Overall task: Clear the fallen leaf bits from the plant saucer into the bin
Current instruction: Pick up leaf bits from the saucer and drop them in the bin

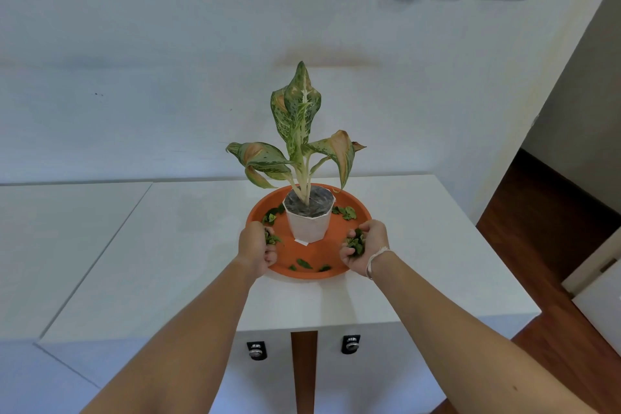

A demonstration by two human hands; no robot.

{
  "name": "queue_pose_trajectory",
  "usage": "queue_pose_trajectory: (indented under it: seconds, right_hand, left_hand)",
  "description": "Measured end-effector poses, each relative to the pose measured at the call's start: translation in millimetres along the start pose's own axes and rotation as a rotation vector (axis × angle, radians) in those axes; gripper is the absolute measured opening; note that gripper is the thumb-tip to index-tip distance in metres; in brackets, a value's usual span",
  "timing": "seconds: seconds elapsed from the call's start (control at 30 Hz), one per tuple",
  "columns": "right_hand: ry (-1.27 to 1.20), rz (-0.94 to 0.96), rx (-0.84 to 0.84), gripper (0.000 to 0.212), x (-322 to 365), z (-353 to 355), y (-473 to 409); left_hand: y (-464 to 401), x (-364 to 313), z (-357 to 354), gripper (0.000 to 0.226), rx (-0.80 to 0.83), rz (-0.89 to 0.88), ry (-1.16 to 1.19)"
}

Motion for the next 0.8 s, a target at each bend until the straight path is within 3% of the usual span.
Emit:
queue_pose_trajectory:
  seconds: [0.17, 0.47, 0.8]
  right_hand:
    - [0.026, -0.001, -0.009, 0.040, 0.9, 1.8, -5.8]
    - [0.133, -0.040, 0.048, 0.023, -5.0, 3.4, -5.7]
    - [0.280, -0.068, 0.155, 0.018, -1.4, -1.8, -1.9]
  left_hand:
    - [5.1, -0.4, -0.9, 0.021, 0.029, 0.021, 0.018]
    - [7.5, 1.6, -3.1, 0.021, 0.112, 0.065, 0.112]
    - [1.5, -1.4, 3.7, 0.023, 0.048, 0.075, 0.172]
Point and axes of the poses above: each hand's wrist, its own y-axis away from the middle knuckle, its own z-axis out of the back of the hand, x = y × z, the point moved 7 cm from there along -y, towards the middle knuckle, and after that the axes turned 12 degrees about z, right-handed, at the moved point
